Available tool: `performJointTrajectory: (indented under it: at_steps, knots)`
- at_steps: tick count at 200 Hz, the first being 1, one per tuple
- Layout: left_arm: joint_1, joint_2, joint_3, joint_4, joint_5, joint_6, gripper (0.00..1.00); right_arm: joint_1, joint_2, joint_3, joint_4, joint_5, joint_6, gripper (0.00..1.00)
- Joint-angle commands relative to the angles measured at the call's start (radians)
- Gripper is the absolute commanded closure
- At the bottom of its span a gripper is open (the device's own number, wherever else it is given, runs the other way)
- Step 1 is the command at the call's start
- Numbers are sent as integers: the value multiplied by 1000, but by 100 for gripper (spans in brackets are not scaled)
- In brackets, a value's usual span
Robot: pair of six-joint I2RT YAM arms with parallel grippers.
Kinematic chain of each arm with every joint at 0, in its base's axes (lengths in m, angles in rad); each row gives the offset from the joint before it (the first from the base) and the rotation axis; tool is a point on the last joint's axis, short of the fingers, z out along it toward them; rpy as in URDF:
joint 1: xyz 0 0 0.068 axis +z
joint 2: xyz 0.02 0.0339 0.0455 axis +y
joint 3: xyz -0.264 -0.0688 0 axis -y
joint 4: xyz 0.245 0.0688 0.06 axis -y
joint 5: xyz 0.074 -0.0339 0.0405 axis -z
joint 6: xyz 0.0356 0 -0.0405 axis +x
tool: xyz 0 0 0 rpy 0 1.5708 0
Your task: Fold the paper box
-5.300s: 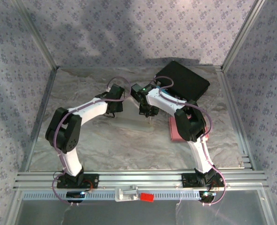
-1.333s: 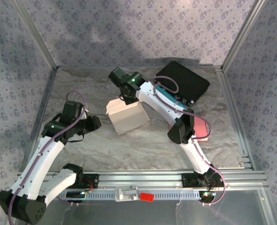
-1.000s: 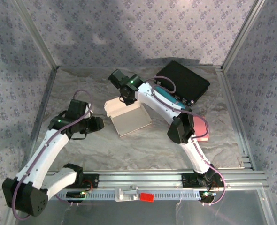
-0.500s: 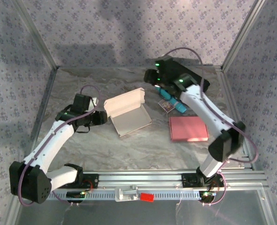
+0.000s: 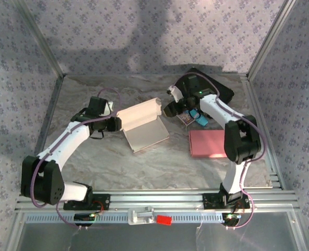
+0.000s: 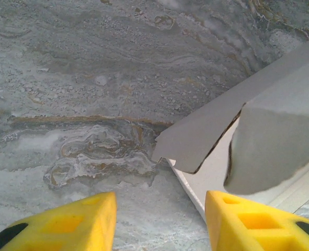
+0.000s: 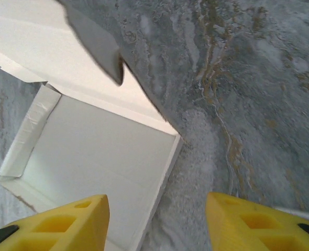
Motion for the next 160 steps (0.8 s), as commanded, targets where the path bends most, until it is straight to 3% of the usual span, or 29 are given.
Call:
performJointTrajectory:
  at_steps: [1,70,160]
  knots:
    - [5,12,17,28,9,14,53,-3,26,44,65,-45,-73,47]
    - [5,61,38,35,5,5,58,37,125,140,44,-90,-97,51]
    - [4,121,89,56,28,-7,67,53,140,191,35,-21,-85,76]
